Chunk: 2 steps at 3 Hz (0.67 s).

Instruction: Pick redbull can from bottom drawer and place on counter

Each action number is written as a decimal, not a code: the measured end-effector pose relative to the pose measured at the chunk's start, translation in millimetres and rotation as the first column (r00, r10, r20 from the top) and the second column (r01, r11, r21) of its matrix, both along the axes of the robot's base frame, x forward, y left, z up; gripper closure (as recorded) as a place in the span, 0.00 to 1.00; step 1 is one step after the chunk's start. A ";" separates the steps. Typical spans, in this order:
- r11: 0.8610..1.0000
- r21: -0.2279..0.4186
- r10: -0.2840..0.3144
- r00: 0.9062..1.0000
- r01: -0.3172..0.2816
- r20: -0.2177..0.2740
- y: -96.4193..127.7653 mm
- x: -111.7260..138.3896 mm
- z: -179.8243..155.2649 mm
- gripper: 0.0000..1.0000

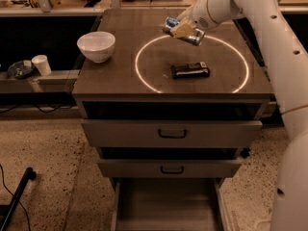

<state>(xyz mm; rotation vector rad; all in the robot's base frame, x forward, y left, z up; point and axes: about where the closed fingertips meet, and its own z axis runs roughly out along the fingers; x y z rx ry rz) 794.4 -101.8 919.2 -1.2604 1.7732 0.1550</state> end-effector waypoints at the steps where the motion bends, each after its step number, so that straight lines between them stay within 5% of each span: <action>1: 0.999 -0.053 -0.007 0.999 0.005 -0.039 10.5 11.8 -12.7 0.94; 2: 0.997 -0.069 0.035 0.995 -0.041 -0.093 16.6 13.0 -33.6 0.75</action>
Offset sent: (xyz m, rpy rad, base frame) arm 0.0180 0.0159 -0.0487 -0.0940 0.1525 0.0963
